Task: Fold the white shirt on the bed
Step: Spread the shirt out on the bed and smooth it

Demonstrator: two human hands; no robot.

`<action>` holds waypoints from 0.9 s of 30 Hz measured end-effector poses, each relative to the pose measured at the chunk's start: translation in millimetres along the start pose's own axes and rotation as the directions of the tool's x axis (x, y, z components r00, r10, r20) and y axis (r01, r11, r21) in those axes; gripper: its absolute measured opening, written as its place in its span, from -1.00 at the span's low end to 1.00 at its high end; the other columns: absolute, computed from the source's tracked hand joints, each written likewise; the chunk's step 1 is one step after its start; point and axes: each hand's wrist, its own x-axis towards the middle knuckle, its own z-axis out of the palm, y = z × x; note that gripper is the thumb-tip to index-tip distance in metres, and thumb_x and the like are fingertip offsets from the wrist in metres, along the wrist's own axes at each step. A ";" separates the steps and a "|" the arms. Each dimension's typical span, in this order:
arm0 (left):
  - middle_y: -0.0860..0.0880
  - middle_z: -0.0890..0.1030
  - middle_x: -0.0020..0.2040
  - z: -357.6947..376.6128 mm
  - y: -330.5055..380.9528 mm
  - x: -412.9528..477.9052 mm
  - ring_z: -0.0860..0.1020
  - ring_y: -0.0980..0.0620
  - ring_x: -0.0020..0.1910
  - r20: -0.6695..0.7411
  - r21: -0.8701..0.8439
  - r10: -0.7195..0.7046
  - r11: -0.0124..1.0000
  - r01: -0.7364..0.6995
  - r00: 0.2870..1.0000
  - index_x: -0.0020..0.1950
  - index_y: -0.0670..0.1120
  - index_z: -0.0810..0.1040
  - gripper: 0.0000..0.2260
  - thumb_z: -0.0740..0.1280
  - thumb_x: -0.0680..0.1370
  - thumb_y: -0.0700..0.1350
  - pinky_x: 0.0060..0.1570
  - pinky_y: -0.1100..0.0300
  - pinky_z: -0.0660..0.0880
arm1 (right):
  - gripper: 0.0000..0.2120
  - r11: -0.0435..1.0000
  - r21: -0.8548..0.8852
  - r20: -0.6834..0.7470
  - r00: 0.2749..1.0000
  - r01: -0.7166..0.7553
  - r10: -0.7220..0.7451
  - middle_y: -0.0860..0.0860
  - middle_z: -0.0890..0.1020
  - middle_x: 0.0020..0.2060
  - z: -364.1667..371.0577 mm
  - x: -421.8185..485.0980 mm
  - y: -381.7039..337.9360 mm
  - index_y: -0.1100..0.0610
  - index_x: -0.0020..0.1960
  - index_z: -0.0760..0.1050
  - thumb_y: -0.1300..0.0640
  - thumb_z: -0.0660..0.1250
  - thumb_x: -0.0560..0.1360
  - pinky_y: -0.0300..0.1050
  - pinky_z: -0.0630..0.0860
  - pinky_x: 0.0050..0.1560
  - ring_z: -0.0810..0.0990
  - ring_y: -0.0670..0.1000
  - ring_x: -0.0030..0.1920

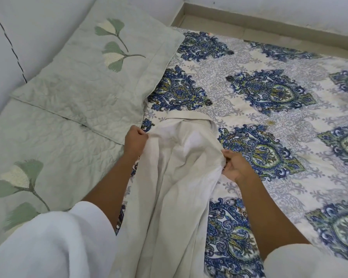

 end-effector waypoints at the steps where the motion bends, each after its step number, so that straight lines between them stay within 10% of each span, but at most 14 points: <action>1: -0.02 0.46 -0.29 -5.9 4.7 -2.6 0.45 -0.05 -0.24 0.049 -0.131 -0.060 0.989 0.066 0.997 -0.25 -0.08 0.38 -0.81 0.35 0.49 -0.24 -0.39 0.22 0.38 | -0.82 1.000 0.011 0.025 0.999 0.022 -0.022 0.08 0.66 -0.37 -0.5 -7.3 -1.9 0.17 -0.17 0.44 0.31 0.16 0.57 -0.04 0.62 -0.39 0.61 0.09 -0.25; 4: -0.13 0.61 -0.10 -30.2 19.1 -19.1 0.58 -0.10 -0.13 0.408 -0.410 -0.157 0.849 0.334 0.899 -0.02 -0.22 0.54 -0.87 0.38 0.48 -0.20 -0.21 0.16 0.58 | -0.79 0.997 0.018 0.074 0.994 0.080 -0.081 0.05 0.65 -0.46 -6.1 -39.5 -8.4 0.16 -0.23 0.41 0.35 0.18 0.55 -0.05 0.63 -0.37 0.64 0.04 -0.36; 7: -0.15 0.64 -0.06 -60.9 40.3 -46.5 0.65 -0.02 -0.23 0.644 -0.233 -0.197 0.870 0.435 0.739 0.09 -0.29 0.55 -0.78 0.34 0.47 -0.25 -0.18 0.11 0.61 | -0.87 0.992 -0.053 0.162 0.981 0.116 -0.106 0.10 0.67 -0.38 -10.7 -78.6 -16.9 0.25 -0.15 0.48 0.37 0.20 0.52 -0.03 0.65 -0.26 0.66 0.05 -0.35; 17: -0.06 0.66 -0.32 -149.8 109.0 -172.6 0.63 0.06 -0.38 0.742 -0.104 0.012 0.990 0.098 0.670 -0.12 -0.21 0.52 -0.93 0.27 0.51 -0.34 -0.39 0.23 0.58 | -0.81 0.909 -0.263 0.287 0.926 0.324 -0.247 0.04 0.66 -0.43 -82.8 -253.1 -74.9 0.20 -0.32 0.53 0.40 0.33 0.40 -0.14 0.60 -0.41 0.65 0.00 -0.37; 22: -0.10 0.66 -0.22 -161.5 140.0 -239.3 0.63 0.05 -0.33 0.803 -0.059 0.037 0.998 0.017 0.595 -0.05 -0.21 0.57 -0.45 0.64 0.07 -0.03 -0.34 0.23 0.58 | -0.39 0.849 -0.395 0.330 0.917 0.350 -0.225 0.10 0.69 -0.35 -152.0 -321.1 -111.6 0.24 -0.34 0.63 0.16 0.68 -0.37 -0.13 0.62 -0.37 0.68 0.01 -0.36; 27: -0.15 0.66 -0.19 -148.3 175.2 -311.3 0.64 -0.01 -0.30 0.844 0.000 0.075 0.990 -0.139 0.531 -0.08 -0.22 0.58 -0.42 0.64 0.02 -0.01 -0.32 0.18 0.60 | -0.48 0.639 -0.651 0.395 0.902 0.409 -0.175 0.14 0.70 -0.20 -218.7 -395.1 -141.8 0.34 -0.09 0.59 0.25 0.65 0.00 -0.17 0.62 -0.29 0.70 0.04 -0.23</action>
